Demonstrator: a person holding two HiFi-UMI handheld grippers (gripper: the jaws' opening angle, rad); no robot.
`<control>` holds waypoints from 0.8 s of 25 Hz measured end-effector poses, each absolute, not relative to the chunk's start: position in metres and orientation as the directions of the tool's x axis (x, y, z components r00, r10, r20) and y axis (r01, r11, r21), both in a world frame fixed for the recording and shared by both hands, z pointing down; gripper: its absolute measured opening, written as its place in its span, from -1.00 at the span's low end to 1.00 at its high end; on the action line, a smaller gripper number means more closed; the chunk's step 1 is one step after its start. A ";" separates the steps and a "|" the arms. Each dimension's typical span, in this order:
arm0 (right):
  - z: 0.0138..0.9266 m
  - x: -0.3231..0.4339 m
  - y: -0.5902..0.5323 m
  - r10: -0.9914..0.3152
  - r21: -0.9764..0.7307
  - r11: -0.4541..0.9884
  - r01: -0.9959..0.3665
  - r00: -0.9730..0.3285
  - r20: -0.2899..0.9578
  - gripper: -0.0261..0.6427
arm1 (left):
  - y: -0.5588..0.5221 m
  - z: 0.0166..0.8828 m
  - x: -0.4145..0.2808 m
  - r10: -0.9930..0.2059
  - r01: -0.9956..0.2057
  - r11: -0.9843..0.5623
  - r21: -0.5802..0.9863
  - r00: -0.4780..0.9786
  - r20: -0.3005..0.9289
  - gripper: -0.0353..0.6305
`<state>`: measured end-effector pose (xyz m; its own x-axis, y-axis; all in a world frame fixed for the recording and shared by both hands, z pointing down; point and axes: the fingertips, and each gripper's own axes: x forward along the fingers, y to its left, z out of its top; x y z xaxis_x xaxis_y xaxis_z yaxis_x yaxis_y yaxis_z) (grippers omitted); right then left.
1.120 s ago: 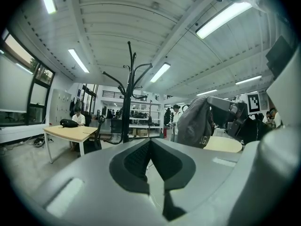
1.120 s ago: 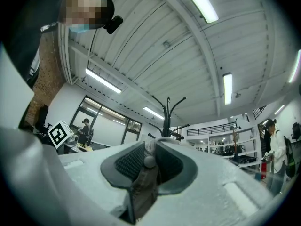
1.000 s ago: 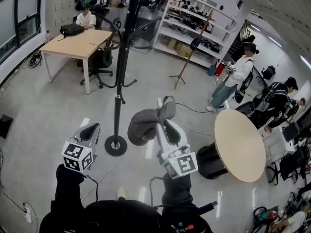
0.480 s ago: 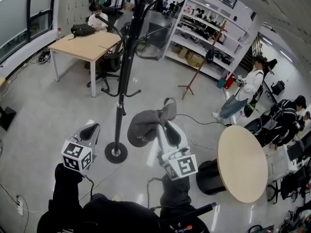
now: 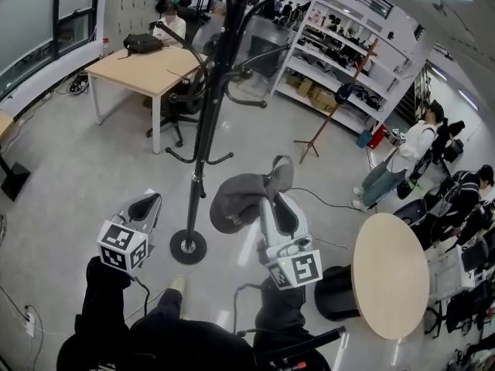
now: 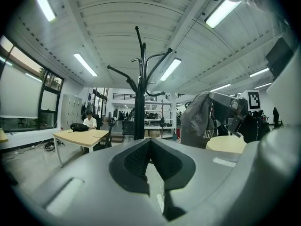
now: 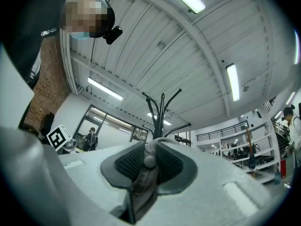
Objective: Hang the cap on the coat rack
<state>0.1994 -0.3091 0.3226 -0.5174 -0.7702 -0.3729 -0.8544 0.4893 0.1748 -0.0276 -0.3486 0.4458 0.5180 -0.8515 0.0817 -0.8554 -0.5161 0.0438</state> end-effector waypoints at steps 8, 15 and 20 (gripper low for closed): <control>0.299 0.190 -0.354 -0.752 0.199 0.494 -0.847 -0.530 -0.392 -0.69 | -0.407 0.438 -0.032 -0.847 -0.849 -0.525 0.053 0.528 0.061 -0.89; 0.269 0.179 -0.375 -0.720 0.235 0.495 -0.837 -0.546 -0.429 -0.69 | -0.443 0.429 -0.038 -0.847 -0.848 -0.526 0.062 0.529 0.049 -0.89; 0.258 0.176 -0.380 -0.704 0.245 0.501 -0.830 -0.556 -0.442 -0.69 | -0.453 0.426 -0.037 -0.847 -0.848 -0.527 0.067 0.529 0.037 -0.89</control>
<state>0.1762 -0.3796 0.2577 -0.5555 -0.7043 -0.4419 -0.8301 0.5009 0.2452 -0.0372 -0.4528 0.4259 0.5295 -0.8475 0.0375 -0.8475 -0.5265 0.0671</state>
